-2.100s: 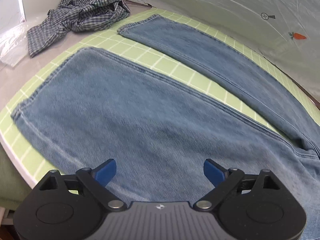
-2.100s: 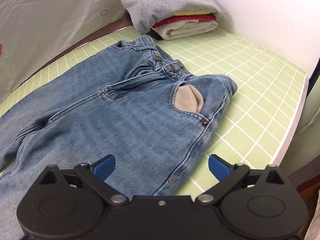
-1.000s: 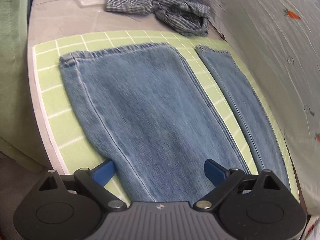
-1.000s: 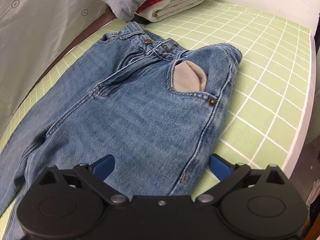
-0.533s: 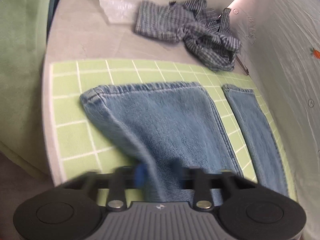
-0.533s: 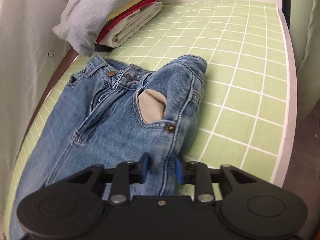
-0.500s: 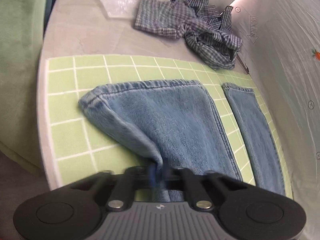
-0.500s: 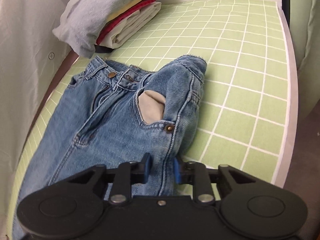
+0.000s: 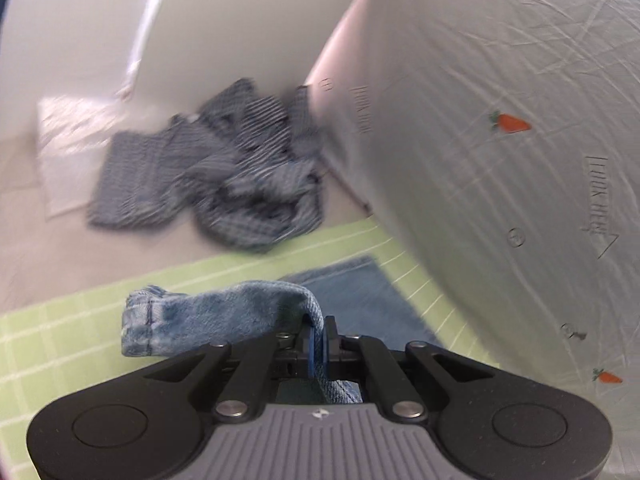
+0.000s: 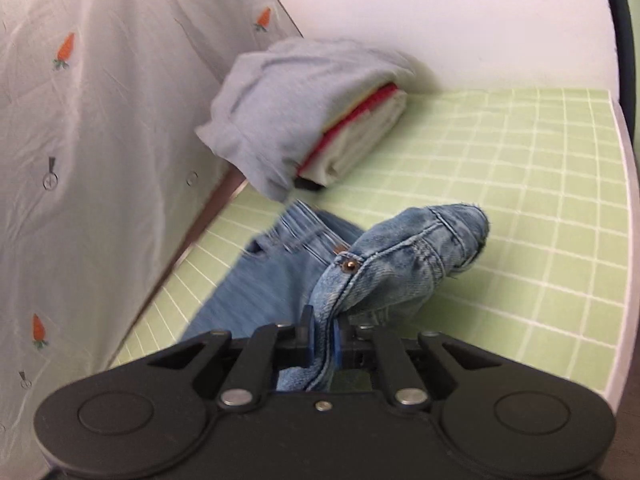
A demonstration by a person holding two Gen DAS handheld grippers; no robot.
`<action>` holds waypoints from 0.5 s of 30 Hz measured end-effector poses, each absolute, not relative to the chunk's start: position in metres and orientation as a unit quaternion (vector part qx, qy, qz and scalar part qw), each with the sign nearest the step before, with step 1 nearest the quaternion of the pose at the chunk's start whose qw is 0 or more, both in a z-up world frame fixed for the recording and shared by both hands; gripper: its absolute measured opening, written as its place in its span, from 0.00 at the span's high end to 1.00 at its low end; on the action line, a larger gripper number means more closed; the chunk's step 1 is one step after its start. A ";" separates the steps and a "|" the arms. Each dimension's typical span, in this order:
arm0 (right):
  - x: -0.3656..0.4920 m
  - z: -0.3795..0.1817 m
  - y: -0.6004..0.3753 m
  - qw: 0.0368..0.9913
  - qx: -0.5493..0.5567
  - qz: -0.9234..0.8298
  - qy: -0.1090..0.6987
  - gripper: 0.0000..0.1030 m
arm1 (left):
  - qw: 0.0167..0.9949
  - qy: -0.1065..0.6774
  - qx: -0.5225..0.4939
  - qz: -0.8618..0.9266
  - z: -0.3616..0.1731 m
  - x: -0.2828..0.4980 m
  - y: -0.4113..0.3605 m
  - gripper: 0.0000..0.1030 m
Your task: Fold clothes
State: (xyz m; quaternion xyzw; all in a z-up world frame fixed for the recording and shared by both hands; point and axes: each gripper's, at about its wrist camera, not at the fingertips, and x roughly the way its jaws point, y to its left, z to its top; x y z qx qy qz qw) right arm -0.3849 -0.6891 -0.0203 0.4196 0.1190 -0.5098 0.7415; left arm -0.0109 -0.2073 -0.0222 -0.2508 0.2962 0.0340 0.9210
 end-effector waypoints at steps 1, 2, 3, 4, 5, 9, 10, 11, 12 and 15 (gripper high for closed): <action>-0.375 -0.014 -0.695 0.746 0.417 -0.506 0.113 0.92 | 0.925 0.289 -0.244 0.024 -0.016 0.006 -0.220 0.97; -0.366 -0.007 -0.702 0.751 0.415 -0.503 0.107 0.92 | 0.929 0.283 -0.238 0.013 -0.011 0.028 -0.234 0.97; -0.351 -0.002 -0.711 0.759 0.405 -0.499 0.107 0.92 | 0.932 0.277 -0.233 0.003 -0.007 0.052 -0.251 0.97; -0.332 0.002 -0.722 0.767 0.393 -0.496 0.108 0.92 | 0.934 0.274 -0.228 -0.005 -0.004 0.078 -0.269 0.97; -0.312 0.002 -0.738 0.770 0.390 -0.492 0.113 0.92 | 0.935 0.276 -0.223 -0.008 -0.003 0.105 -0.288 0.95; -0.233 -0.007 -0.802 0.773 0.382 -0.487 0.140 0.72 | 0.931 0.312 -0.189 -0.002 -0.019 0.184 -0.345 0.68; -0.214 -0.010 -0.813 0.769 0.375 -0.495 0.151 0.55 | 0.932 0.315 -0.180 -0.002 -0.025 0.186 -0.349 0.61; -0.206 -0.012 -0.810 0.770 0.356 -0.503 0.163 0.48 | 0.933 0.319 -0.170 0.001 -0.032 0.185 -0.352 0.44; -0.199 -0.013 -0.805 0.772 0.334 -0.511 0.176 0.46 | 0.934 0.322 -0.155 0.012 -0.041 0.178 -0.350 0.26; -0.199 -0.029 -0.782 0.769 0.294 -0.524 0.218 0.29 | 0.923 0.361 -0.115 0.069 -0.076 0.157 -0.337 0.20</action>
